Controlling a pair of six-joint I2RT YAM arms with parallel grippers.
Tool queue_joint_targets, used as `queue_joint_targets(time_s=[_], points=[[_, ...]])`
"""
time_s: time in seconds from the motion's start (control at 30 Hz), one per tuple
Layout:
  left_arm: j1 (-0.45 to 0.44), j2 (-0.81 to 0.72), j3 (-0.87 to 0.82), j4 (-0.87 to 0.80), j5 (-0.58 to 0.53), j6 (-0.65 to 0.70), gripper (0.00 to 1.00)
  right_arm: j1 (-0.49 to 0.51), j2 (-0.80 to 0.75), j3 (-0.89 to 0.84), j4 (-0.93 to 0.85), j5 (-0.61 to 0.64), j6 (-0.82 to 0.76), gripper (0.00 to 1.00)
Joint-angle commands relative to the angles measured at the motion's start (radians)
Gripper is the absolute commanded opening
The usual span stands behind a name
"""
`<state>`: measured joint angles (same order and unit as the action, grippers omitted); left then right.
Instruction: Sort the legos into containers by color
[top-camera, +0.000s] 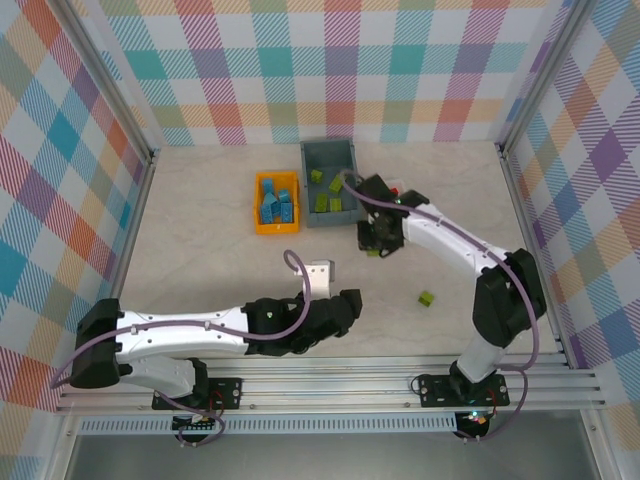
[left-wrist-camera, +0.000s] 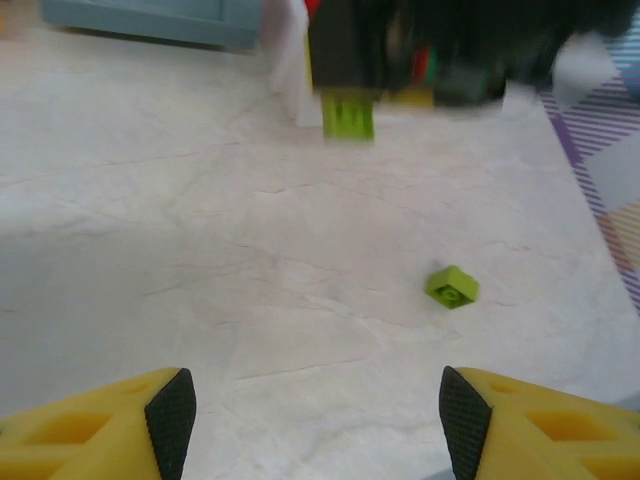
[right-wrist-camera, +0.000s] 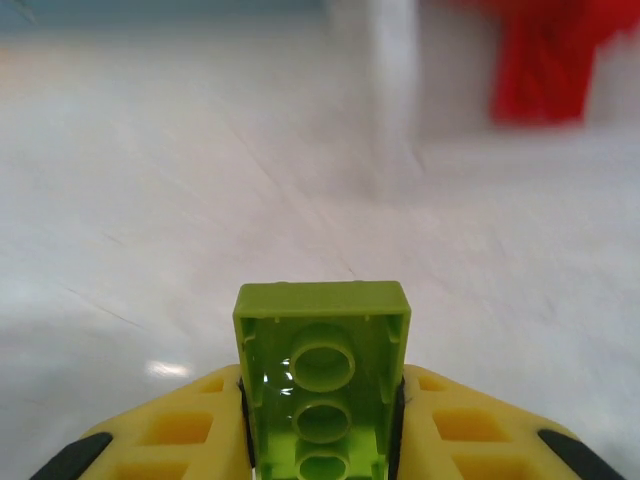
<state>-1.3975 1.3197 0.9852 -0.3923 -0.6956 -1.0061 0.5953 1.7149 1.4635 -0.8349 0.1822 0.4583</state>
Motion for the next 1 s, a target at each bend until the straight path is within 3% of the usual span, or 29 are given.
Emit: queue_joint_targets(time_s=[0.0,0.23,0.43,0.5,0.73,0.87,0.97], points=[[-0.050,-0.017,-0.018,-0.025,-0.169,-0.071,0.67,0.000,0.135,0.194,-0.042,-0.021,-0.045,0.31],[-0.057,-0.037,0.021,-0.019,-0.349,0.072,0.69,-0.002,0.452,0.648,-0.161,-0.022,-0.053,0.31],[-0.028,-0.040,0.027,-0.007,-0.345,0.138,0.68,-0.022,0.760,1.106,-0.337,0.029,-0.031,0.35],[-0.026,-0.036,0.027,-0.001,-0.330,0.142,0.68,-0.033,0.817,1.181,-0.343,0.012,-0.034,0.39],[-0.026,0.006,0.046,0.018,-0.246,0.164,0.68,-0.043,0.790,1.179,-0.308,-0.026,-0.086,0.57],[-0.024,0.071,0.085,0.038,-0.171,0.207,0.70,-0.024,0.615,1.018,-0.221,-0.010,-0.118,0.65],[0.009,0.146,0.133,0.084,-0.011,0.250,0.76,-0.027,0.459,0.845,-0.138,0.011,-0.115,0.68]])
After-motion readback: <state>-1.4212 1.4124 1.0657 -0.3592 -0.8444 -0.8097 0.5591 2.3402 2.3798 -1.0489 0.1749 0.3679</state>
